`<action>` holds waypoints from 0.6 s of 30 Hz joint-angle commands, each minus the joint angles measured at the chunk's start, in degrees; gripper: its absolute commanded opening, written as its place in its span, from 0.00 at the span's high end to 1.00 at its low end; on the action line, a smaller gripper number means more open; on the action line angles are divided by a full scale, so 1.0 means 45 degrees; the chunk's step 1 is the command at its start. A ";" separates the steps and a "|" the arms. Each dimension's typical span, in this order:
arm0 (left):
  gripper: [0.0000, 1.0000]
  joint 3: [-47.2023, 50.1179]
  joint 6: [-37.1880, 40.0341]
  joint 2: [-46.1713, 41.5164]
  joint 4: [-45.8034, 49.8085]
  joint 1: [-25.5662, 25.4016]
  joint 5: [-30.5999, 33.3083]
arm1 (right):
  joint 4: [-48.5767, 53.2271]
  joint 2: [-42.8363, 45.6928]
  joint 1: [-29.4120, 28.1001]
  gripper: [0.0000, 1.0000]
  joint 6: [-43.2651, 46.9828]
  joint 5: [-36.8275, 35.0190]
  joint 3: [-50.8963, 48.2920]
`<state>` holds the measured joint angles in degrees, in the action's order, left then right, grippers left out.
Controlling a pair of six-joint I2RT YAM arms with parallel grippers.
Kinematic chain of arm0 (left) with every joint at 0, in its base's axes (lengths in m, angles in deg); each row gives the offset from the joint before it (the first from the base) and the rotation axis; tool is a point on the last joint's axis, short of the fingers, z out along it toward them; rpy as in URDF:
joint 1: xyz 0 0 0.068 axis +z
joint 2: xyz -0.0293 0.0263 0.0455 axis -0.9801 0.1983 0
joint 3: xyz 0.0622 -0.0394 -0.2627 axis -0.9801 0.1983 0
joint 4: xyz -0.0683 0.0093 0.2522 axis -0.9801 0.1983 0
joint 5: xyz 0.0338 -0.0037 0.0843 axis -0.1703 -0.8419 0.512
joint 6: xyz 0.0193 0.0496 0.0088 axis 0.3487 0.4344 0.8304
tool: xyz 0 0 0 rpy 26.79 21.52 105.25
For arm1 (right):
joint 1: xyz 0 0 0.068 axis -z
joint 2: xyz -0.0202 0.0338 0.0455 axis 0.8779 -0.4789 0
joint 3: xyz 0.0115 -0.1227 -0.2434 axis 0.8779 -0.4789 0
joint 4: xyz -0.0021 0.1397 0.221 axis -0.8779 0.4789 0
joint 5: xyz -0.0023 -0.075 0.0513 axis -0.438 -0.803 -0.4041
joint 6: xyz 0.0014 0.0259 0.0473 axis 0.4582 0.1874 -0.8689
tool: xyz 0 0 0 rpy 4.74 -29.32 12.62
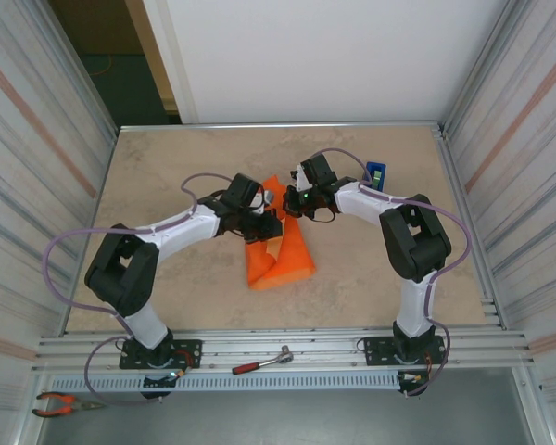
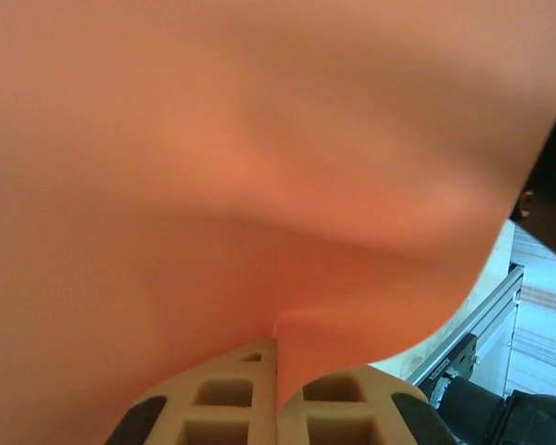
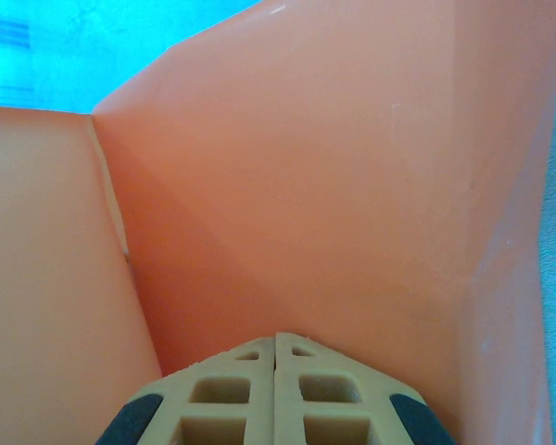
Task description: Wrap the gift box in paper
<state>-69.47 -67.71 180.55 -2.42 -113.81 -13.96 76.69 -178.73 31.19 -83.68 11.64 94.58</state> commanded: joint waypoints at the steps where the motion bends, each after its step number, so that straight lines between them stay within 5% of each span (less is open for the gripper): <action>1: 1.00 0.0454 -0.0821 0.0065 -0.1308 -0.0098 0.0180 | 0.1000 -0.0927 -0.0223 1.00 -0.0092 -0.0744 -0.0626; 18: 1.00 0.2497 -0.1757 0.0830 -0.2666 0.0250 0.0729 | 0.1448 0.0463 0.0647 1.00 -0.0239 -0.0379 0.0042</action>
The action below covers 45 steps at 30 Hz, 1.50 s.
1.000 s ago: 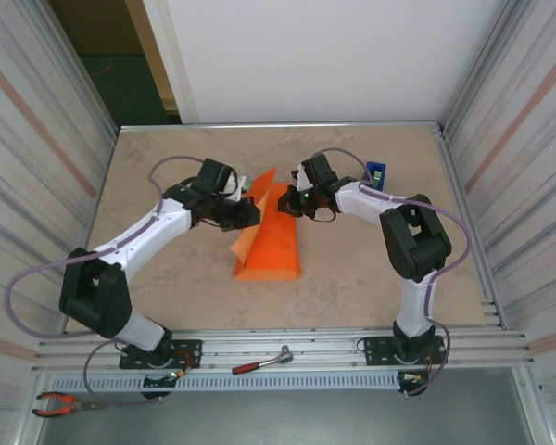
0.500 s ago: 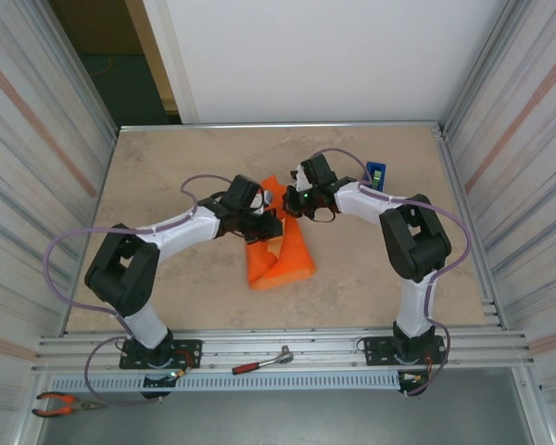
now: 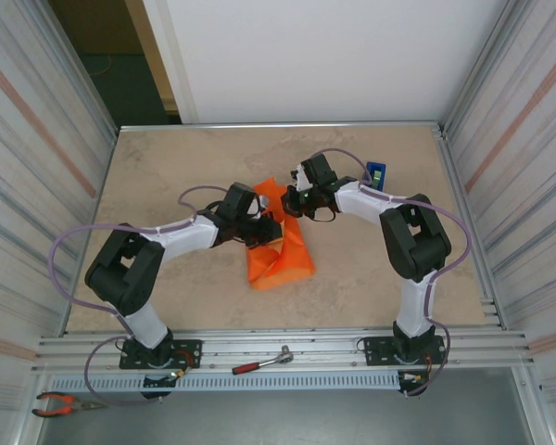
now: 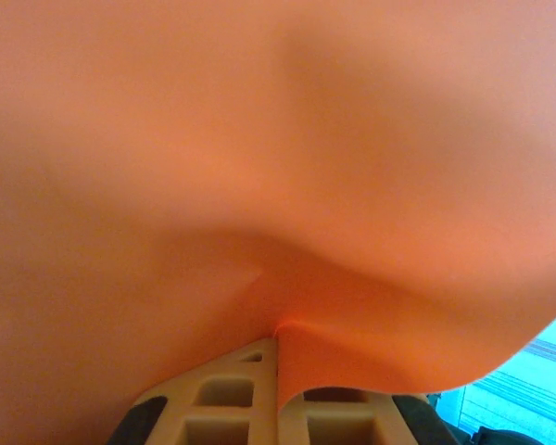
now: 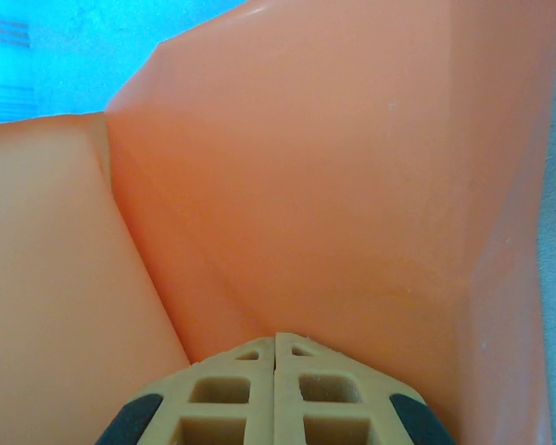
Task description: Wrap the gift box in paper
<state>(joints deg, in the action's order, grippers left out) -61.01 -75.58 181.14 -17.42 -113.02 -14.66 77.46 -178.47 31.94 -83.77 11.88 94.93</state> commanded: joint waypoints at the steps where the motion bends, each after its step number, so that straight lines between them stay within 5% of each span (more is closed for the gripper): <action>1: 1.00 0.0608 0.0011 0.0747 0.0686 0.0096 0.0882 | 0.1251 0.0734 0.0686 1.00 -0.0278 -0.0436 -0.0055; 3: 1.00 0.0607 0.0070 0.0802 0.0705 0.0108 0.0836 | 0.1330 0.1448 0.1085 0.88 -0.0340 -0.0469 -0.0085; 8: 1.00 0.0569 0.0139 0.0906 0.0688 0.0157 0.0749 | 0.1641 0.2384 0.1412 0.32 -0.0189 -0.0733 -0.0073; 11: 1.00 0.0559 0.0190 0.0920 0.0681 0.0160 0.0721 | 0.1783 0.2209 0.1217 0.08 -0.0111 -0.0815 0.0121; 13: 1.00 0.0568 0.0207 0.0952 0.0701 0.0163 0.0724 | 0.1904 0.1879 0.1027 0.01 -0.0036 -0.0933 0.0291; 22: 1.00 0.0376 0.0285 0.0995 0.0750 0.0191 0.0689 | 0.2250 0.0199 0.0493 0.01 0.0213 -0.1254 0.0795; 32: 0.99 0.0051 0.0715 0.0988 0.1003 0.0207 0.0376 | 0.2302 -0.0421 0.0544 0.32 0.0439 -0.0817 0.0630; 37: 0.74 -0.0593 0.1932 0.0663 0.1643 0.0498 -0.0337 | 0.1975 -0.0380 0.0605 0.50 0.0237 -0.0655 0.0212; 42: 0.40 -0.1893 0.3907 -0.0120 0.2318 0.1457 -0.3257 | 0.1577 -0.0301 0.0589 0.52 -0.0066 -0.0646 -0.0253; 45: 0.33 -0.2111 0.4173 -0.0880 0.2375 0.2374 -0.4057 | 0.1235 -0.0226 0.0559 0.53 -0.0341 -0.0694 -0.0565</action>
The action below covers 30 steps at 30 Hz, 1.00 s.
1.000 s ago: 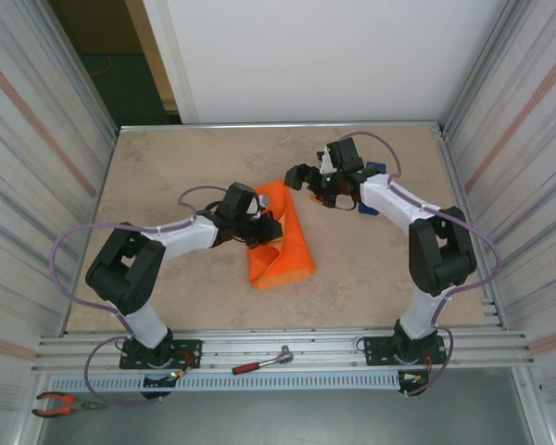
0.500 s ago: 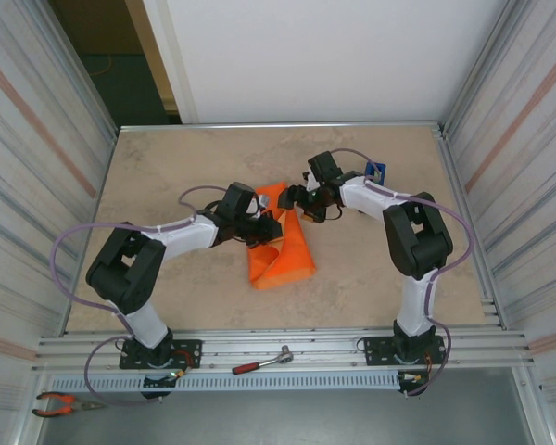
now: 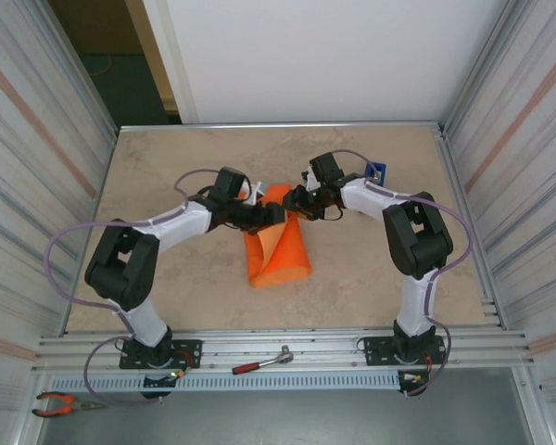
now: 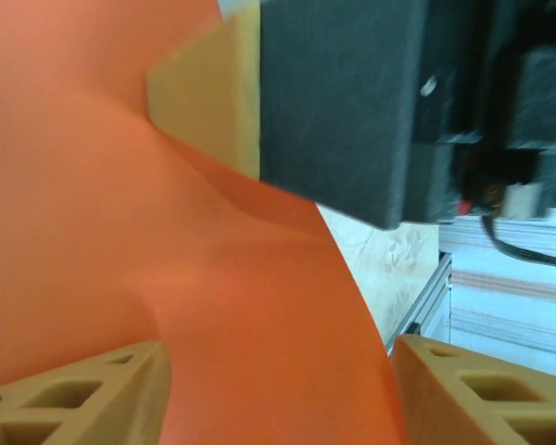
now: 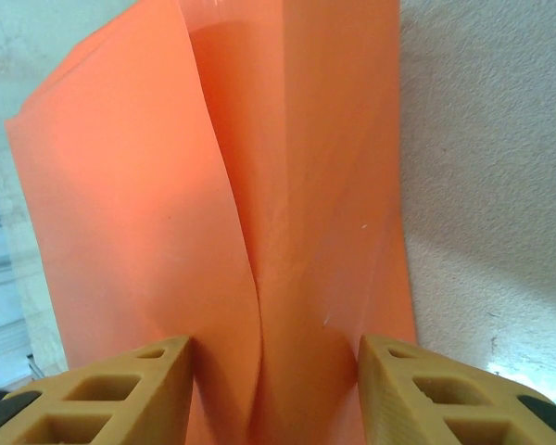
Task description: Wrap the gift box in paper
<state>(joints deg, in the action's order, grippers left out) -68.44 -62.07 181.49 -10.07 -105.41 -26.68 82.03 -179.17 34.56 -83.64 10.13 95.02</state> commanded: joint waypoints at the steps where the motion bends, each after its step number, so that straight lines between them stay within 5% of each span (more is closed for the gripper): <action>1: 0.33 -0.0427 0.1120 -0.1188 0.0766 0.1019 -0.1506 | 0.0121 -0.0056 -0.0062 0.53 -0.0468 -0.0331 -0.0690; 7: 0.32 0.0891 0.0579 -0.1982 0.0324 0.2514 -0.0968 | -0.0340 0.0086 -0.0379 0.55 -0.0895 -0.0586 -0.1047; 13: 0.32 0.2708 0.0167 -0.2637 -0.0097 0.2302 0.0447 | -0.0380 0.0042 -0.0484 0.55 -0.1007 -0.0692 -0.1052; 26: 0.33 0.3206 0.1424 -0.5716 0.2915 -0.1149 0.6252 | -0.0214 0.0060 -0.0444 0.56 -0.0996 -0.0777 -0.0990; 30: 0.37 0.2960 0.1455 -0.5776 0.2677 -0.2123 0.6231 | -0.0217 0.0064 -0.0444 0.57 -0.0970 -0.0790 -0.0977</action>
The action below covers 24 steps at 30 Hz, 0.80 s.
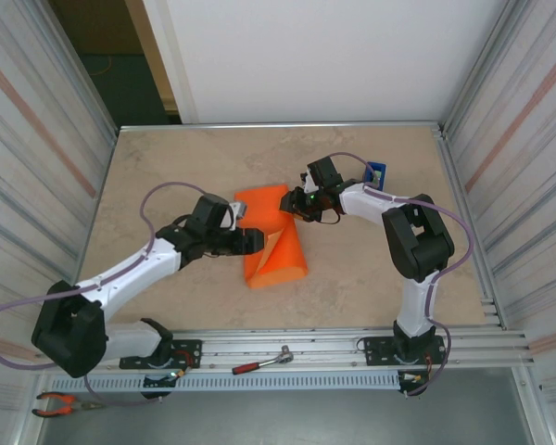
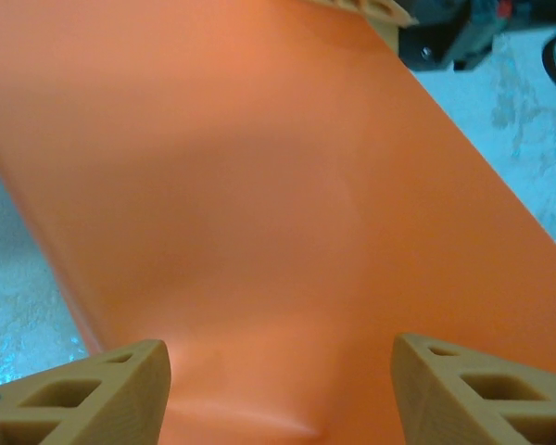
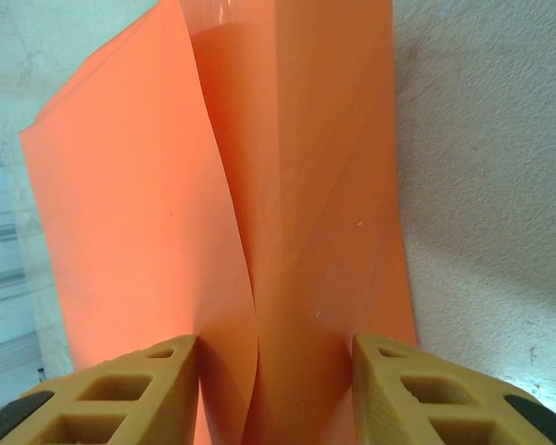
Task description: Wrap the gift box in paper
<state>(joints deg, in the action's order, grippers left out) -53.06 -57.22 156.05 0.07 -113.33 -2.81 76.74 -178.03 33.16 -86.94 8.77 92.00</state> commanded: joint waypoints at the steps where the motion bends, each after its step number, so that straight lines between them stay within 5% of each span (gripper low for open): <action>1: 0.38 -0.0548 0.0320 0.0083 0.0250 -0.0579 0.0692 | 0.0969 -0.0210 -0.0133 0.58 -0.0239 -0.0500 -0.0310; 12: 0.42 -0.1031 -0.0455 0.2196 -0.2119 -0.3388 -0.0904 | 0.1050 -0.0213 -0.0174 0.59 -0.0248 -0.0571 -0.0233; 24: 0.36 -0.0960 0.0149 -0.0785 -0.1521 -0.0861 -0.0331 | 0.1011 -0.0171 -0.0197 0.60 -0.0225 -0.0553 -0.0347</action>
<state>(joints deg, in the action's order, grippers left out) -56.25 -57.72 155.52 -7.63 -119.64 -5.46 76.76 -177.98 33.16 -86.92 8.62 92.00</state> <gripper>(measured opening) 0.640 0.407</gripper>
